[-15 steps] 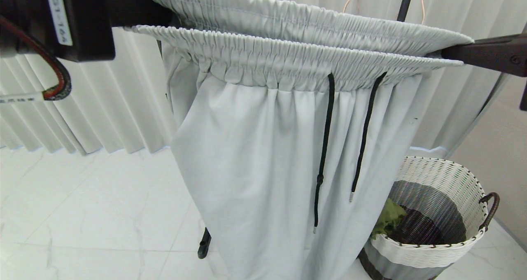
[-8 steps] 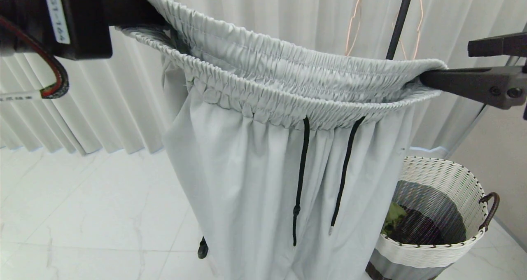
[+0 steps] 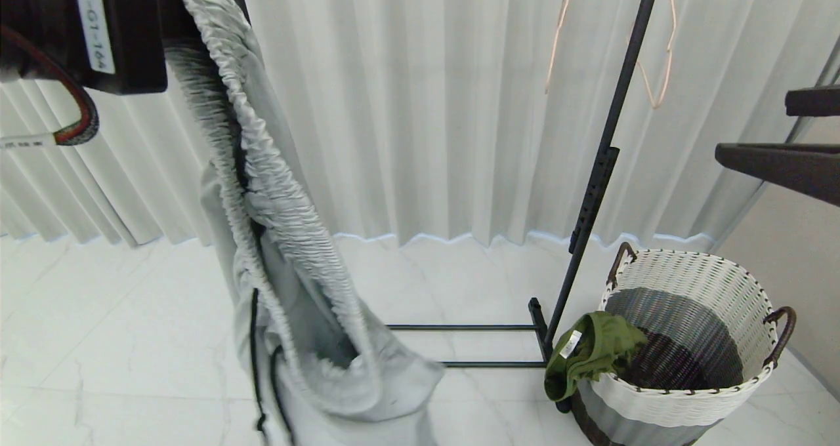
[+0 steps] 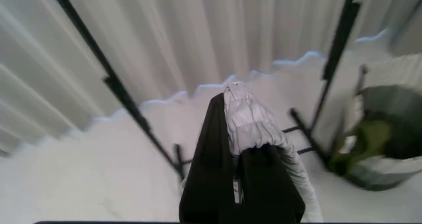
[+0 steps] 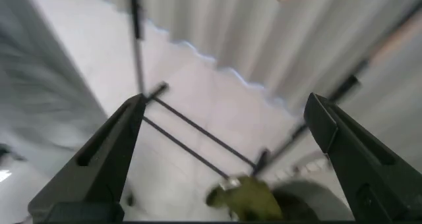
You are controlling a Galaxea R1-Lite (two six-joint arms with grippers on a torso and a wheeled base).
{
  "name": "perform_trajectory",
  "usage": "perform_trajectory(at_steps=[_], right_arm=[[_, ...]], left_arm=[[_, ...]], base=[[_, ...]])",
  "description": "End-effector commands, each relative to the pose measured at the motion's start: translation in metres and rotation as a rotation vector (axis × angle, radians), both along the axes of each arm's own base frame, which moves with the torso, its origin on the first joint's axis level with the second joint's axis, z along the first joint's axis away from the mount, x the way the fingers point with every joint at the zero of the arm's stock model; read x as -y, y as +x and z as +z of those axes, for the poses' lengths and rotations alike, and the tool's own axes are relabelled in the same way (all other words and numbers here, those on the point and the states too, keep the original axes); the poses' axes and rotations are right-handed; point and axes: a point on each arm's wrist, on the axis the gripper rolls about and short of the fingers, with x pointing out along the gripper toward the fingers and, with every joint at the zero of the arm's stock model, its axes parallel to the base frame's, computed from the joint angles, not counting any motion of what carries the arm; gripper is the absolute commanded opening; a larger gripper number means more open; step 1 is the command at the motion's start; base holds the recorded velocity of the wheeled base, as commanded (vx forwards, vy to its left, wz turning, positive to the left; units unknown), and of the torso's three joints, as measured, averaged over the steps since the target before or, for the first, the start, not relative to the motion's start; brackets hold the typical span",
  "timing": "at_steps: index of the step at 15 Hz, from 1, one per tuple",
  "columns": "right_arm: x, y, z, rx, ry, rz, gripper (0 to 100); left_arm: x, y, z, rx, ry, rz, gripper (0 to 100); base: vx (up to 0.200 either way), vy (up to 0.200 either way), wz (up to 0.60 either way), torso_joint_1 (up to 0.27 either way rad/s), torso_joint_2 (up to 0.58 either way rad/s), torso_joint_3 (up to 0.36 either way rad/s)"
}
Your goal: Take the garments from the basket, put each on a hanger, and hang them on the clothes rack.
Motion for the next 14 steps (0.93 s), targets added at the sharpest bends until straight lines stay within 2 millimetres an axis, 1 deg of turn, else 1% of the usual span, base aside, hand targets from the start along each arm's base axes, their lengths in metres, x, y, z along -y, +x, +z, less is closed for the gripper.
perform_trajectory(at_steps=[1, 3, 5, 8, 10, 14], right_arm=[[0.011, 0.012, -0.011, -0.052, -0.070, -0.185, 100], [0.025, 0.023, -0.023, -0.108, -0.146, -0.383, 100], [0.041, 0.030, -0.037, -0.139, -0.206, -0.507, 100], [0.059, 0.031, -0.044, -0.137, -0.261, -0.614, 100], [0.063, 0.033, -0.046, -0.142, -0.270, -0.651, 100], [0.071, 0.023, -0.062, -0.160, -0.345, -0.667, 100]], left_arm=[[-0.011, -0.007, 0.006, 0.043, 0.052, 0.002, 0], [-0.019, -0.012, 0.009, 0.062, 0.061, 0.002, 0], [-0.023, -0.013, 0.009, 0.062, 0.059, 0.013, 0], [-0.028, -0.007, 0.005, 0.053, 0.069, 0.065, 0], [-0.030, -0.004, 0.003, 0.047, 0.073, 0.083, 0], [-0.030, -0.004, -0.004, 0.029, 0.089, 0.084, 0]], base=[[0.000, 0.000, 0.00, 0.000, 0.00, 0.000], [0.000, 0.000, 0.00, 0.000, 0.00, 0.000], [0.000, 0.000, 0.00, 0.000, 0.00, 0.000], [0.000, 0.000, 0.00, 0.000, 0.00, 0.000], [0.000, 0.000, 0.00, 0.000, 0.00, 0.000], [0.000, 0.000, 0.00, 0.000, 0.00, 0.000]])
